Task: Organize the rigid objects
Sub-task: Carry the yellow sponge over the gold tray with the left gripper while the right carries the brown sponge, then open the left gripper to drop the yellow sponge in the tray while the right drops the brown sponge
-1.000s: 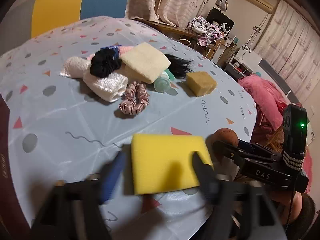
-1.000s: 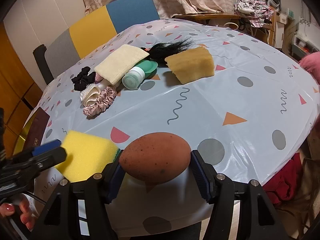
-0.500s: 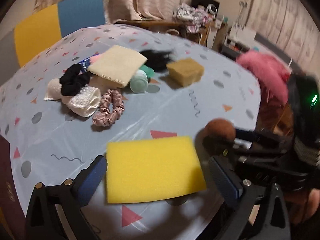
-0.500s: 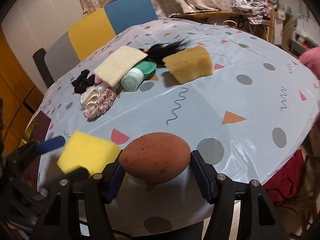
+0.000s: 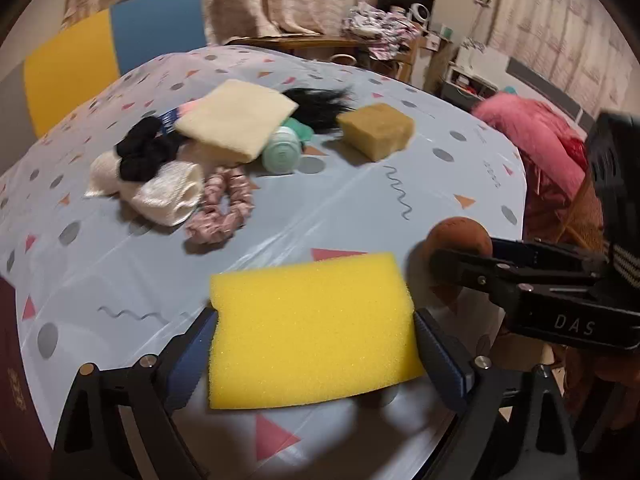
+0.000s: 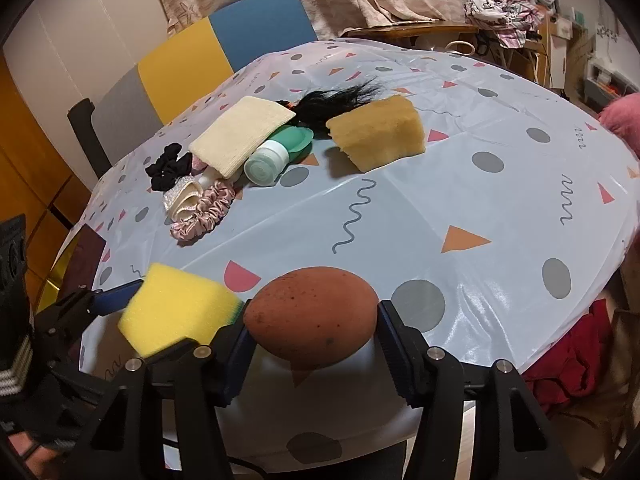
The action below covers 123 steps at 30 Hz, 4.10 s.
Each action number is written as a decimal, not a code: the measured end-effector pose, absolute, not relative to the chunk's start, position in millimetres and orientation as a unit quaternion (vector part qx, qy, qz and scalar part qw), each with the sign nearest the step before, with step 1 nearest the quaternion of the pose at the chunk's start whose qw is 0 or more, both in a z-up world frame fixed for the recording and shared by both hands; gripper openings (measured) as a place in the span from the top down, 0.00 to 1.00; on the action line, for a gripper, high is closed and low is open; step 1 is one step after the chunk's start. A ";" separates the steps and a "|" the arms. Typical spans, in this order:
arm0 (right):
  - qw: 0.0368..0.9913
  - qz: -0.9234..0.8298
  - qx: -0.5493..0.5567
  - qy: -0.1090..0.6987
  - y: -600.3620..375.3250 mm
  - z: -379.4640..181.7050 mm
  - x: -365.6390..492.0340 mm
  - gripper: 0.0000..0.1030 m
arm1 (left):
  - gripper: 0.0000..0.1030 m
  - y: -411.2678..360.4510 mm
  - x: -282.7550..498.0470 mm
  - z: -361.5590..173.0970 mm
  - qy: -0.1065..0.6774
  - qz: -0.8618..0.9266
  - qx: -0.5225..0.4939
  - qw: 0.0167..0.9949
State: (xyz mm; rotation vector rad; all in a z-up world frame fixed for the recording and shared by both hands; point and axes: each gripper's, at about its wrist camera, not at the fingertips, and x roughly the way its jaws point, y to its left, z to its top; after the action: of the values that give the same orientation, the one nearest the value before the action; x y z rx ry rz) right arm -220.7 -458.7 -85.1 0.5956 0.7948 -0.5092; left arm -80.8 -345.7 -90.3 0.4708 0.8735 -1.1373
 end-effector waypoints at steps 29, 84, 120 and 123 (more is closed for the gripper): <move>0.893 -0.124 0.187 0.390 -350.9 -38.6 -122.1 0.44 | 0.08 -110.4 78.9 -26.4 0.401 -0.313 0.011 0.861; 0.908 0.017 0.114 0.403 -219.9 -3.2 -22.4 0.44 | 0.00 -10.5 228.1 -61.7 0.488 -0.216 -0.015 0.846; 0.879 0.085 0.166 0.439 -152.6 -34.2 155.7 0.00 | 0.00 27.6 228.2 -64.1 0.497 -0.212 -0.135 0.831; 0.887 0.098 0.127 0.432 -131.5 -31.2 159.7 0.00 | 0.00 27.1 229.4 -63.5 0.499 -0.215 -0.144 0.827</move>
State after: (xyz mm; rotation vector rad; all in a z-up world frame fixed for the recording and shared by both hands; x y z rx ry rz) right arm 159.7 -131.5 -31.2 0.2638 0.8984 0.2031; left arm 229.4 27.1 -63.5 -0.3068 1.0603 -0.4564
